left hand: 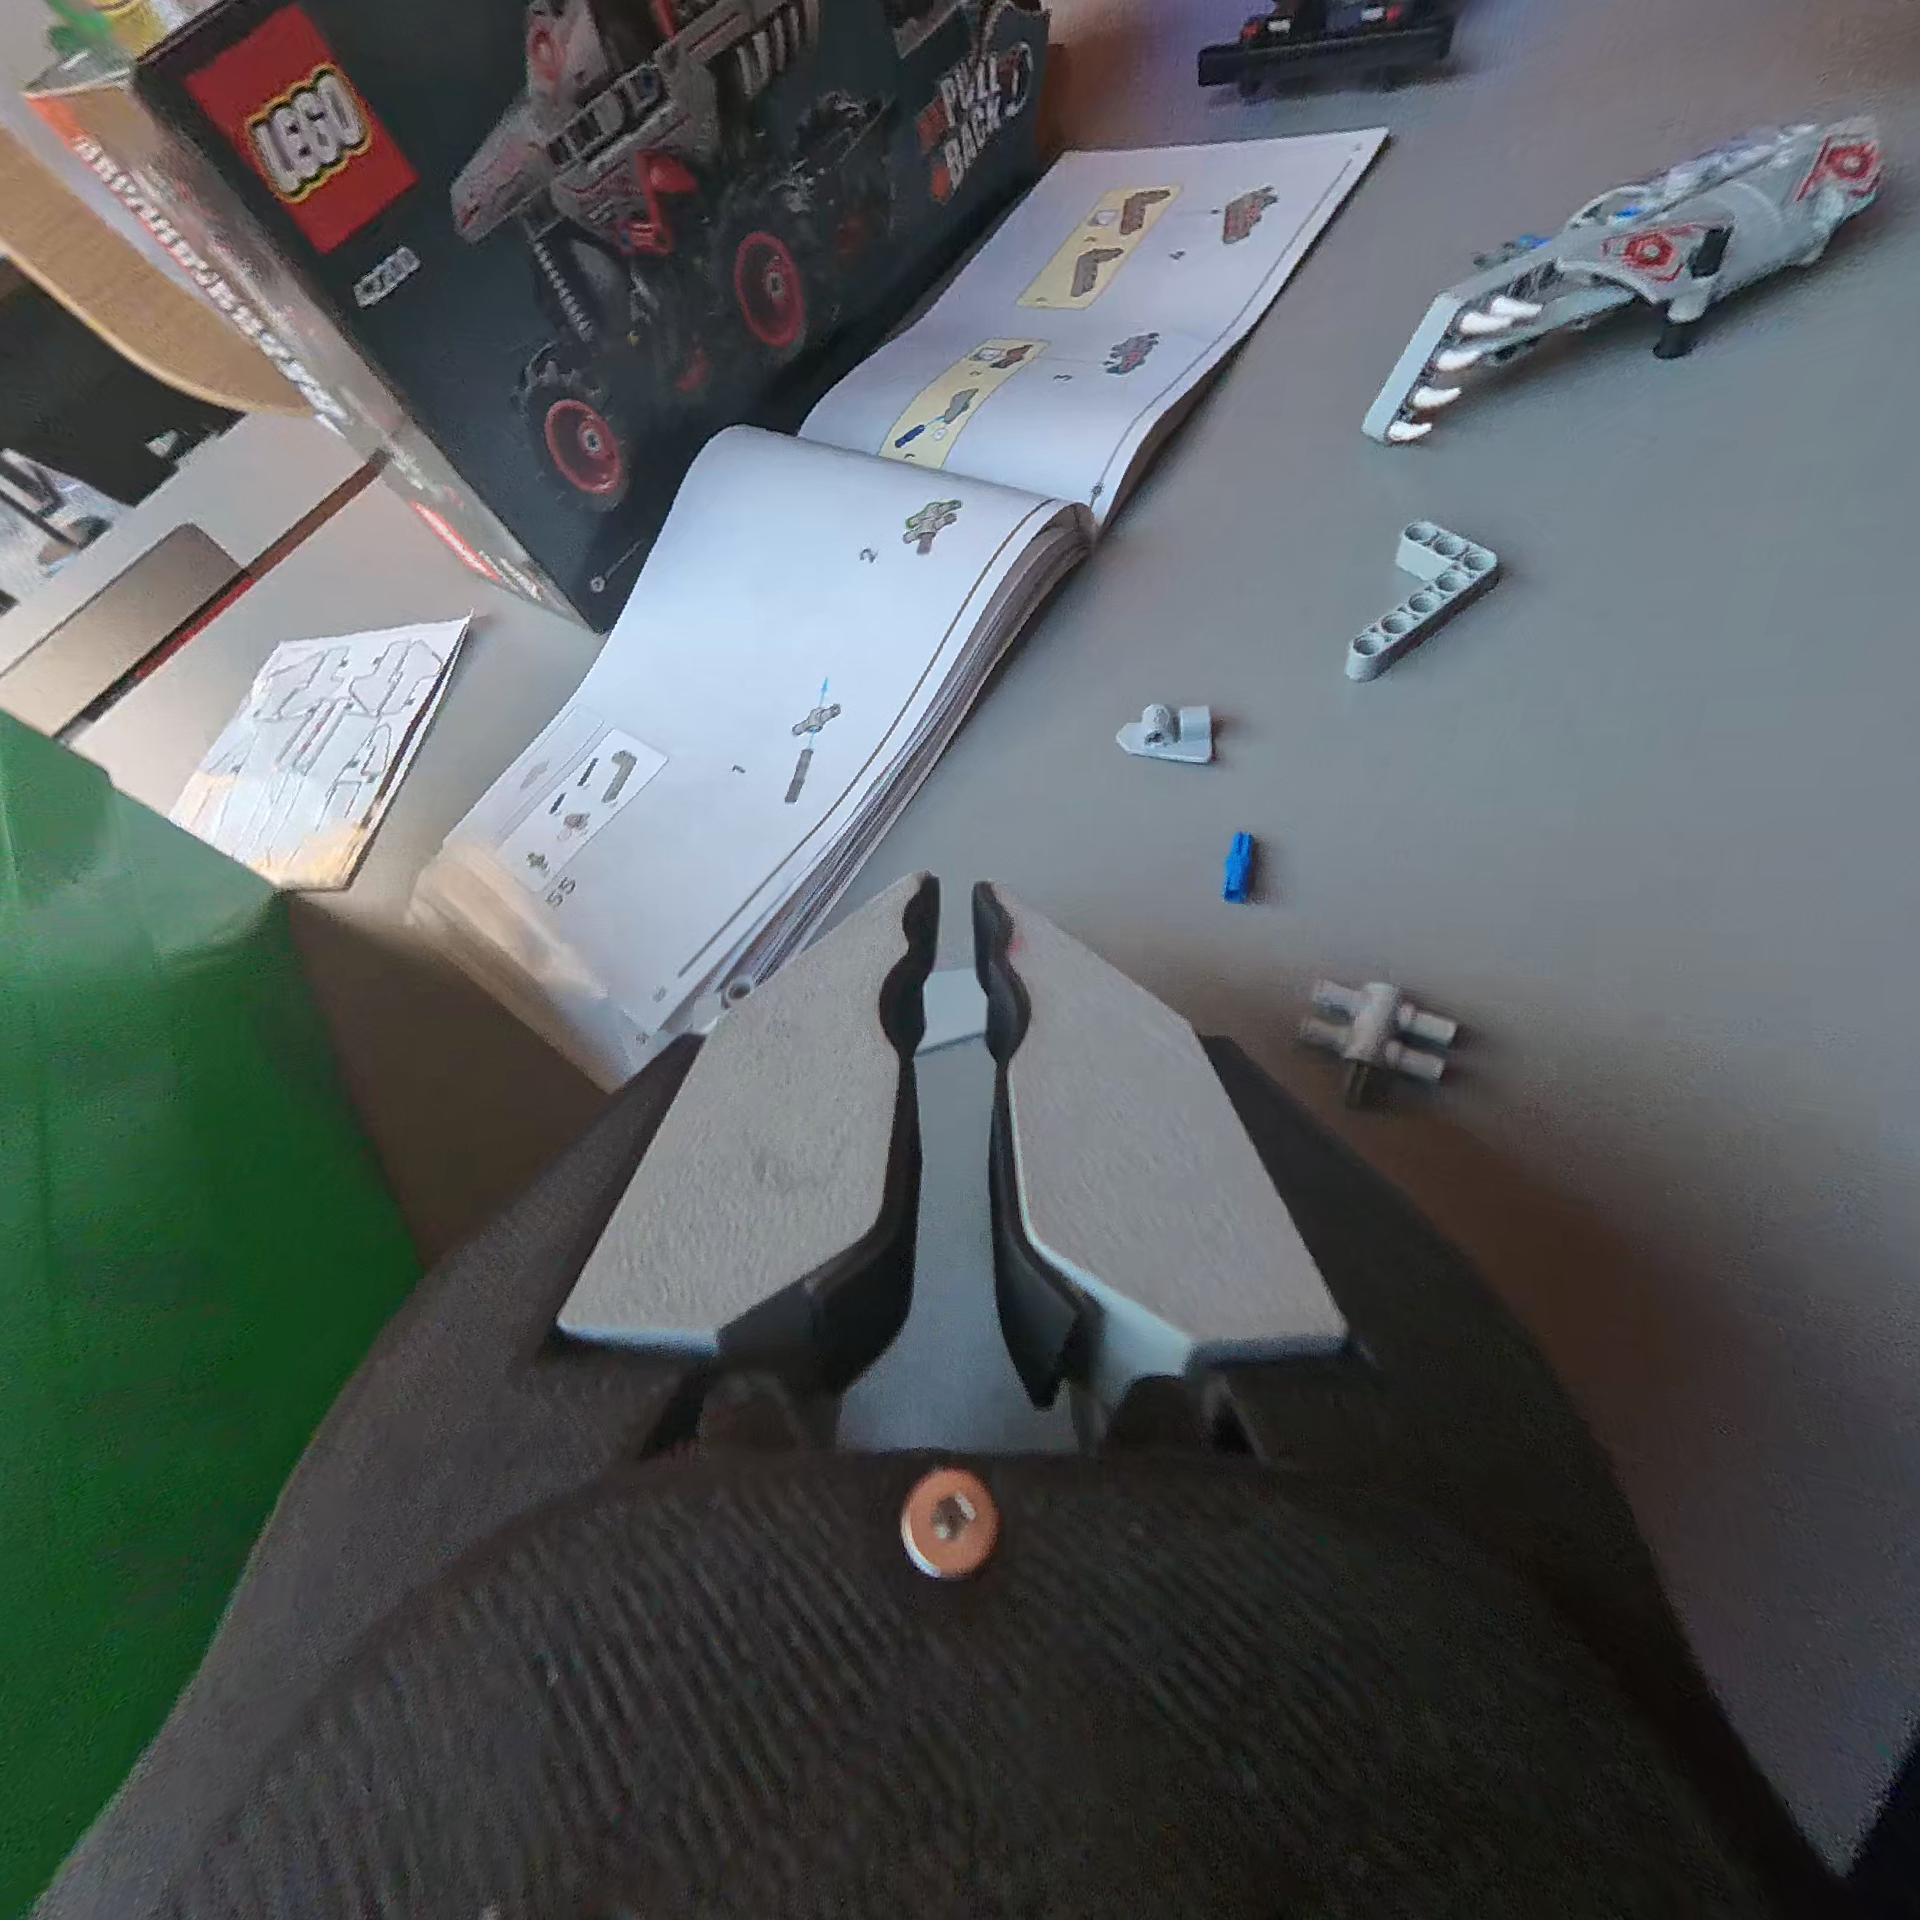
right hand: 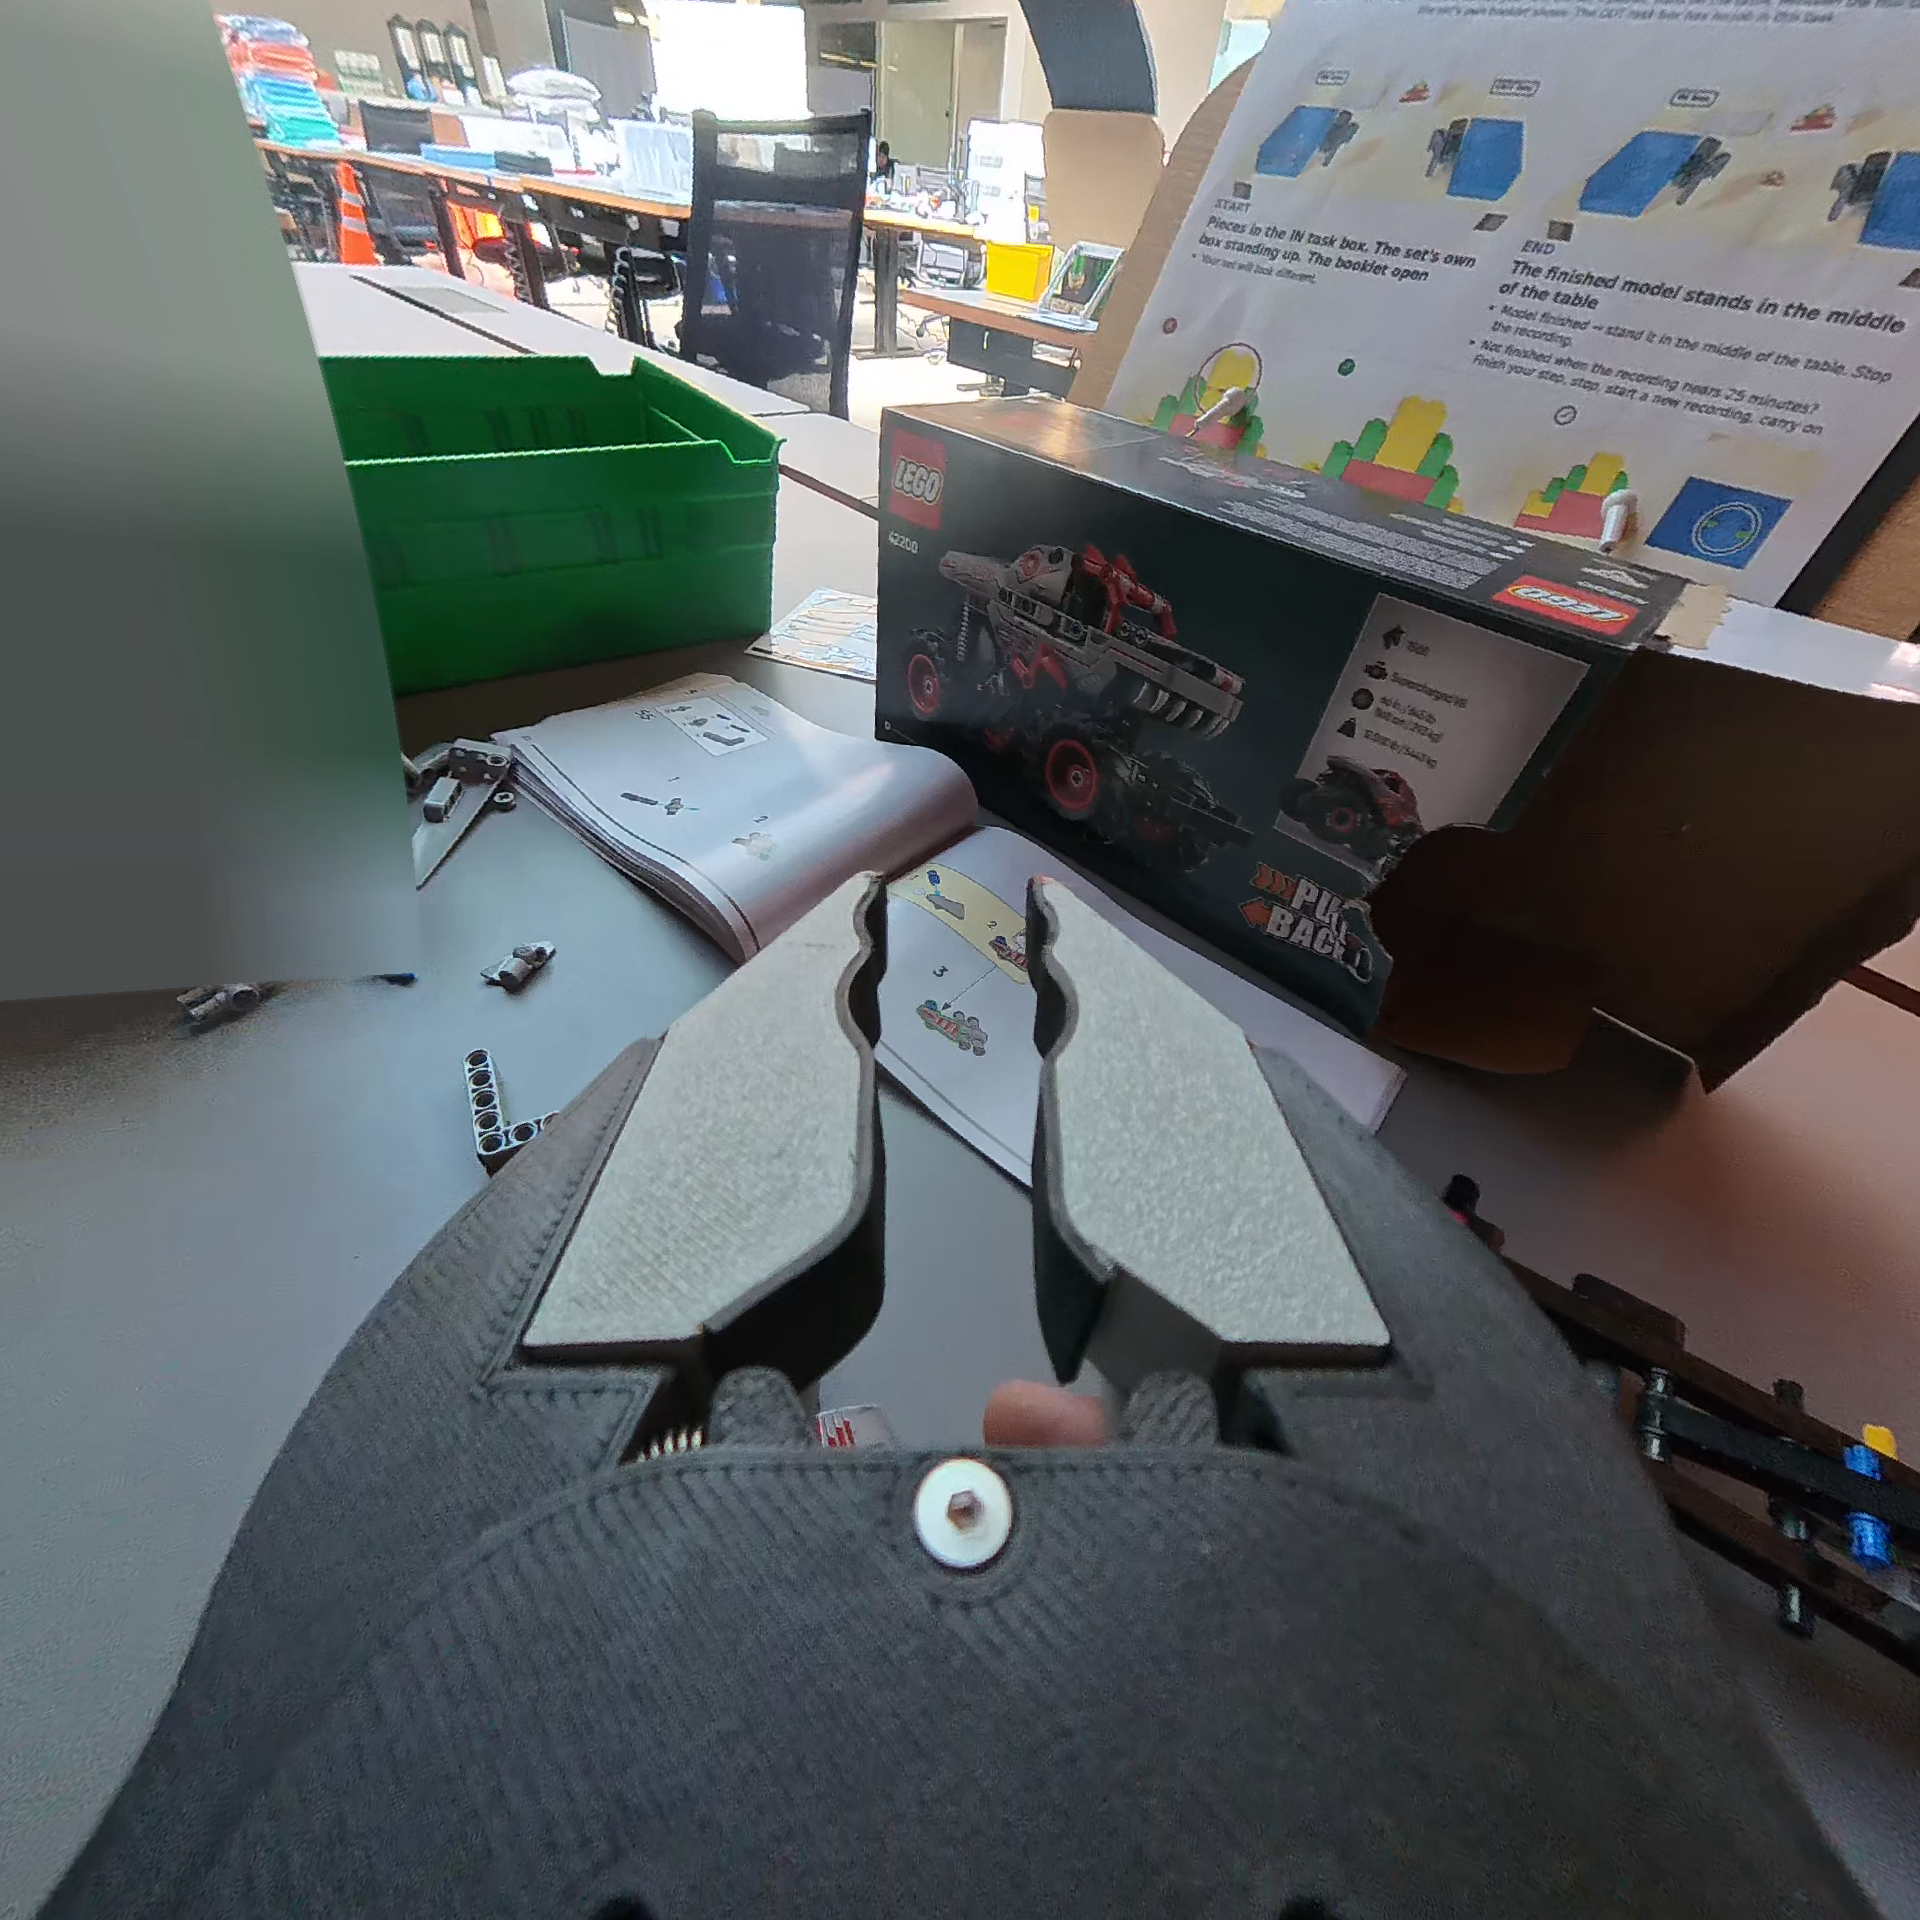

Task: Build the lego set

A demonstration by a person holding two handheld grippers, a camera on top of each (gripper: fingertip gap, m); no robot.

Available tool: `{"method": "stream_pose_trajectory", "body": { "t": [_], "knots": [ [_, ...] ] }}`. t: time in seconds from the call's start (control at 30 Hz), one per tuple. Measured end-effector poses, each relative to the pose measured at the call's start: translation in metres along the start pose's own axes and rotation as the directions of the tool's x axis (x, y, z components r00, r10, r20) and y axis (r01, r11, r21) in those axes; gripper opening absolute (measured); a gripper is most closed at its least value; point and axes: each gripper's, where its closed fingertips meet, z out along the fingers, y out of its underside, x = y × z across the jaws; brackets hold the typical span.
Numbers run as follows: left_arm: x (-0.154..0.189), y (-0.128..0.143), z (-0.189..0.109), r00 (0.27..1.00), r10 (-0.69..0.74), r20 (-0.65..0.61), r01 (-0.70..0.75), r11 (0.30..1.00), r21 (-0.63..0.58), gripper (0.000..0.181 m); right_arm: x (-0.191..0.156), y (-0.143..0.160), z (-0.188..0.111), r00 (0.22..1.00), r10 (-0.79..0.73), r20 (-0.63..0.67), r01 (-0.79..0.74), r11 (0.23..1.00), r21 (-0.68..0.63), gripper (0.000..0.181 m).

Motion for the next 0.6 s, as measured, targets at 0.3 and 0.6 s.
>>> {"method": "stream_pose_trajectory", "body": {
  "t": [0.3,0.6],
  "knots": [
    [0.001,0.03,0.015,0.999,0.033,-0.03,-0.039,0.978,-0.205,0.0,-0.002,-0.007,-0.005,1.0,-0.003,0.007,0.003,0.999,0.033,0.023],
    [-0.022,0.052,-0.011,0.997,-0.021,0.078,0.038,0.972,-0.231,0.0,-0.002,-0.007,-0.004,1.0,-0.006,0.004,0.005,1.0,0.03,0.023]
  ]
}}
